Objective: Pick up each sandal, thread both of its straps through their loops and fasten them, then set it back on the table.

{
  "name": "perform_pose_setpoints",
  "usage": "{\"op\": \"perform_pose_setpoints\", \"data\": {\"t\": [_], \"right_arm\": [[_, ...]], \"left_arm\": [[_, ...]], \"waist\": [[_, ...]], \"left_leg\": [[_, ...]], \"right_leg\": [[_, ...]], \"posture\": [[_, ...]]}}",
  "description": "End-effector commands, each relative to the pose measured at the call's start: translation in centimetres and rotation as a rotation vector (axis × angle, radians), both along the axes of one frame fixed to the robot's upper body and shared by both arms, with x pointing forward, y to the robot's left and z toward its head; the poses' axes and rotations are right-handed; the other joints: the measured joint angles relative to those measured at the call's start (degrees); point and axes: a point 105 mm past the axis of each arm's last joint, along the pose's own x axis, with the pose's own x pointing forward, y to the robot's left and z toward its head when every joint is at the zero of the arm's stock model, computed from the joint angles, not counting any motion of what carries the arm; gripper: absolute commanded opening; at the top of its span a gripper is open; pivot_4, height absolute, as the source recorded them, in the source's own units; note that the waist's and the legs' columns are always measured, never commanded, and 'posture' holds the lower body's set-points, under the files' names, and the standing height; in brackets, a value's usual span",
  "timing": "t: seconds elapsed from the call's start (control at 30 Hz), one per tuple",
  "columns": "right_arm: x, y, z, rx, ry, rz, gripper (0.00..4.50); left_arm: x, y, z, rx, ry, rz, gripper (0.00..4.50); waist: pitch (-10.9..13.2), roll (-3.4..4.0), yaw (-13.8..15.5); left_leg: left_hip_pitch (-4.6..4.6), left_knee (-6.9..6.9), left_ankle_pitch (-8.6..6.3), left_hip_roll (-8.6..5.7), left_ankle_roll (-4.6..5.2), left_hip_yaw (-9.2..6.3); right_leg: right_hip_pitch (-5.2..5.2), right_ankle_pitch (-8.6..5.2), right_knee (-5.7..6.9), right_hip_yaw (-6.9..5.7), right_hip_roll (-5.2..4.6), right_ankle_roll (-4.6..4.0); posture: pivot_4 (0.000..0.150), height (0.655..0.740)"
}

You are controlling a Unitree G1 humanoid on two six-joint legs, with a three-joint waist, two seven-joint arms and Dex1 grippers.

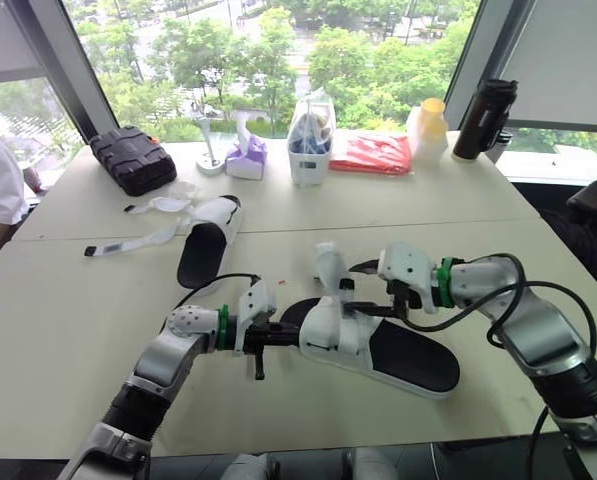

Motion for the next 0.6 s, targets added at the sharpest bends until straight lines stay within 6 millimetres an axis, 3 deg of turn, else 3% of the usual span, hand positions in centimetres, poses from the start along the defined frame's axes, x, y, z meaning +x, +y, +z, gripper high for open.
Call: {"op": "perform_pose_setpoints", "data": {"t": [0.03, 0.2, 0.3, 0.4, 0.6], "right_arm": [[-0.1, 0.2, 1.6, 0.038, -0.021, 0.011, 2.95], [-0.1, -0.2, 0.8, 0.023, 0.039, -0.026, 2.95], [0.0, -1.1, 0.2, 0.092, 0.261, -0.146, 2.95], [-0.3, -1.2, 0.8, 0.196, 0.451, -0.206, 2.95], [-0.4, -1.3, 1.2, 0.298, 0.646, -0.268, 2.95]], "left_arm": [[-1.7, 0.1, -3.6, 0.105, 0.108, -0.028, 0.0], [-1.7, 0.0, -3.6, 0.106, 0.104, -0.032, 0.0], [-1.7, 0.0, -3.6, 0.105, 0.101, -0.033, 0.0], [-1.8, 0.0, -3.6, 0.104, 0.102, -0.033, 0.0], [-1.8, 0.0, -3.7, 0.103, 0.1, -0.034, 0.0]], "waist": [[0.0, 0.0, 0.0], [0.0, 0.01, 0.0], [0.0, 0.03, 0.0], [0.0, 0.04, 0.1], [0.0, 0.05, 0.1]], "left_leg": [[0.0, 0.0, 0.0, 0.0, 0.0, 0.0], [0.0, 0.0, 0.0, 0.0, 0.0, 0.0], [0.0, 0.0, 0.0, 0.0, 0.0, 0.0], [-0.01, 0.0, 0.0, 0.0, 0.0, -0.01], [-0.03, 0.0, -0.01, 0.0, 0.02, -0.02]], "right_leg": [[0.0, 0.0, 0.0, 0.0, 0.0, 0.0], [0.0, 0.0, 0.0, 0.0, 0.0, 0.0], [0.0, 0.0, 0.0, 0.0, 0.0, 0.0], [0.0, 0.01, 0.0, 0.0, 0.0, -0.02], [-0.01, 0.0, -0.01, 0.0, -0.01, -0.03]], "posture": [[0.15, 0.74], [0.15, 0.74], [0.15, 0.74], [0.15, 0.74], [0.15, 0.74]]}}
